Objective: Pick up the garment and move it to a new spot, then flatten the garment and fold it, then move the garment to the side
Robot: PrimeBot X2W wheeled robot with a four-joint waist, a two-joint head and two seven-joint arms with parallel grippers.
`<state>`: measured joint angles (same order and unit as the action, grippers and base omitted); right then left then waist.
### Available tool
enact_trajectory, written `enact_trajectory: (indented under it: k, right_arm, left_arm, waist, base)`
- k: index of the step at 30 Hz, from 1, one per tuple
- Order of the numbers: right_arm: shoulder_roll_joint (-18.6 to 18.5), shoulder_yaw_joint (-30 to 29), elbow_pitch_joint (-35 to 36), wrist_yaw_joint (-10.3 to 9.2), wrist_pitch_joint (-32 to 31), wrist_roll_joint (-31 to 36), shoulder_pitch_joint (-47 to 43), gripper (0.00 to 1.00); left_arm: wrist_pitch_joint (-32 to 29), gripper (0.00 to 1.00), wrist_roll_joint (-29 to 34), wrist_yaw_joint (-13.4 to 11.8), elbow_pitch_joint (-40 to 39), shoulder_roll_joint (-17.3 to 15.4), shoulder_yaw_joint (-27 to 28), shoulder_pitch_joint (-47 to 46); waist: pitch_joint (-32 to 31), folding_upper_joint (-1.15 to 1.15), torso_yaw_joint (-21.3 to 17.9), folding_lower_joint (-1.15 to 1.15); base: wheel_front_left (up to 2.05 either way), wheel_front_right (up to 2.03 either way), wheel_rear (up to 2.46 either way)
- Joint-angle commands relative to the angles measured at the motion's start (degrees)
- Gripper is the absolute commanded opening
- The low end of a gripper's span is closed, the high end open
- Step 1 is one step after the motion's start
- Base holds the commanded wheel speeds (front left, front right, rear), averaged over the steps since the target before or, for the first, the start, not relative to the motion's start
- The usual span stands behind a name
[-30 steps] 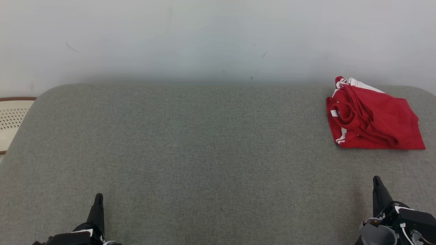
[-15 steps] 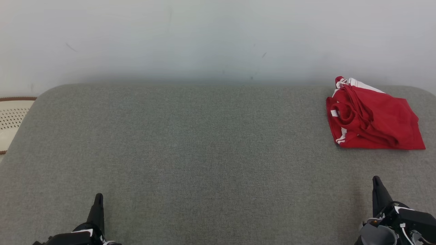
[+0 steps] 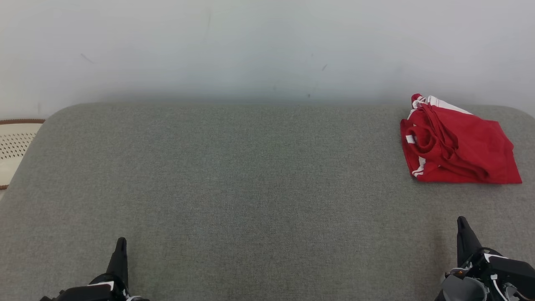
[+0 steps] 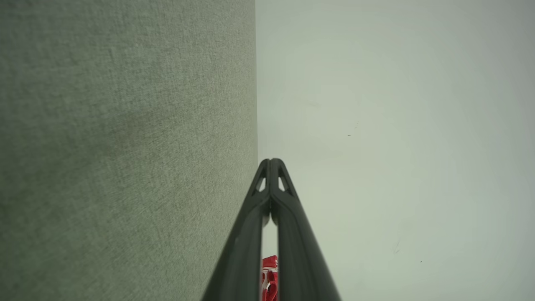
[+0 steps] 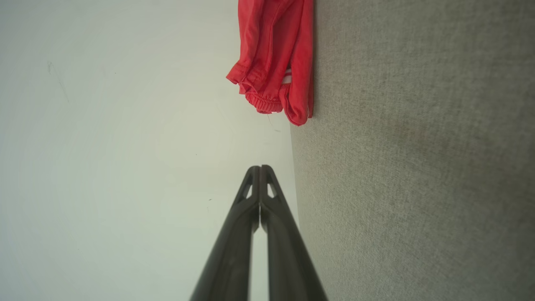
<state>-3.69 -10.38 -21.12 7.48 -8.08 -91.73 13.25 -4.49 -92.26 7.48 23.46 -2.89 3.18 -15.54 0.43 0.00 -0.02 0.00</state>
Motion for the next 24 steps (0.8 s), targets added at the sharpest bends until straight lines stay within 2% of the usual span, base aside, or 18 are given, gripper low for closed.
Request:
enact_trajectory:
  k: [1,24]
  right_arm:
    - [0.12,-0.10,0.02,0.02,-0.16,0.38,-0.06,0.00]
    - [0.27,-0.32,0.01,0.02,-0.41,0.68,-0.02,0.00]
  left_arm:
    - [-0.16,0.00,-0.18,0.16,0.05,0.04,0.15,-0.43]
    - [-0.16,0.00,-0.19,0.16,0.05,0.04,0.15,-0.42]
  waist:
    - [0.00,0.00,0.00,0.00]
    - [0.00,0.00,0.00,0.00]
  base:
    - [0.00,0.00,0.00]
    - [0.00,0.00,0.00]
